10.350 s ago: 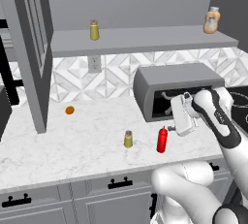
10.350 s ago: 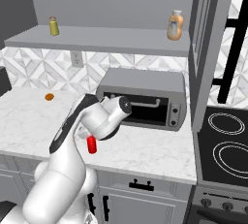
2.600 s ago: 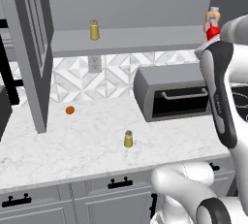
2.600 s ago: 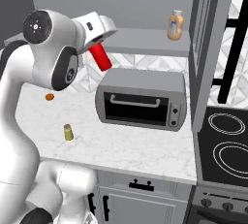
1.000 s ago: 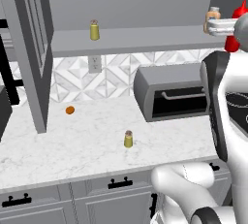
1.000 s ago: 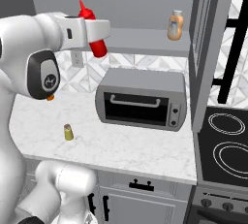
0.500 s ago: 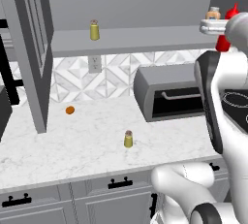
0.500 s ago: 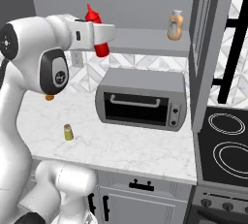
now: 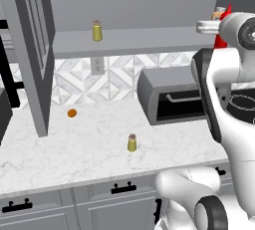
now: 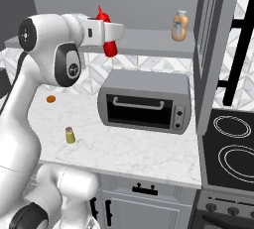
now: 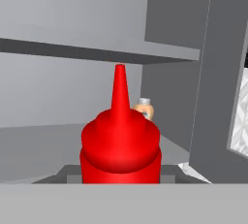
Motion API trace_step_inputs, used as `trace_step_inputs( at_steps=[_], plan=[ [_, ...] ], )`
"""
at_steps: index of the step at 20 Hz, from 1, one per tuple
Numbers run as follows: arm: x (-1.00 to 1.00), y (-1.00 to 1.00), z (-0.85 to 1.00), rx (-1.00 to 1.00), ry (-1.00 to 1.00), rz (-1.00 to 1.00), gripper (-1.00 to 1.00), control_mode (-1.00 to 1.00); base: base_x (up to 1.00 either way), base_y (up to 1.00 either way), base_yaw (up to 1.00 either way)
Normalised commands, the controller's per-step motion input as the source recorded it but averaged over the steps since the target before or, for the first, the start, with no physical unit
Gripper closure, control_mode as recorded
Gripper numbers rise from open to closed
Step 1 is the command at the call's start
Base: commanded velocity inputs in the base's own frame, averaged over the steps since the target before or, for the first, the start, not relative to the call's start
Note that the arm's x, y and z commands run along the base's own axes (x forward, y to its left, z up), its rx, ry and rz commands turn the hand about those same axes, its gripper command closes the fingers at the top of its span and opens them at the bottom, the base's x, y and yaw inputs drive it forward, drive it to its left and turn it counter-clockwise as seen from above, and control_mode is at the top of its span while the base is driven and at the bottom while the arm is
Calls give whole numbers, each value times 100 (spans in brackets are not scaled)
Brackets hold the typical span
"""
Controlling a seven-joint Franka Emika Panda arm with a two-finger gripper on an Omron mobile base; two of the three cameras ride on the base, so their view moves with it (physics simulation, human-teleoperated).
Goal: Put the shaker and condiment bottle from the counter next to their counterparts in the cabinet.
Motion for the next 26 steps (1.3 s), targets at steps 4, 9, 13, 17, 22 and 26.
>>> trace_step_inputs(
  at_steps=[4, 9, 13, 17, 22, 26],
  plan=[
    [38, -29, -11, -5, -2, 0, 100, -100, 0, 0, 0],
    [42, -30, -12, -1, -3, -1, 100, -100, 0, 0, 0],
    [62, -9, 0, 2, 0, -1, 100, -100, 0, 0, 0],
    [68, -2, 5, 2, 1, -6, 100, -100, 0, 0, 0],
    [62, -19, 3, 9, 11, -10, 100, -100, 0, 0, 0],
    [27, -51, -6, 4, 22, -7, 100, -100, 0, 0, 0]
  ],
)
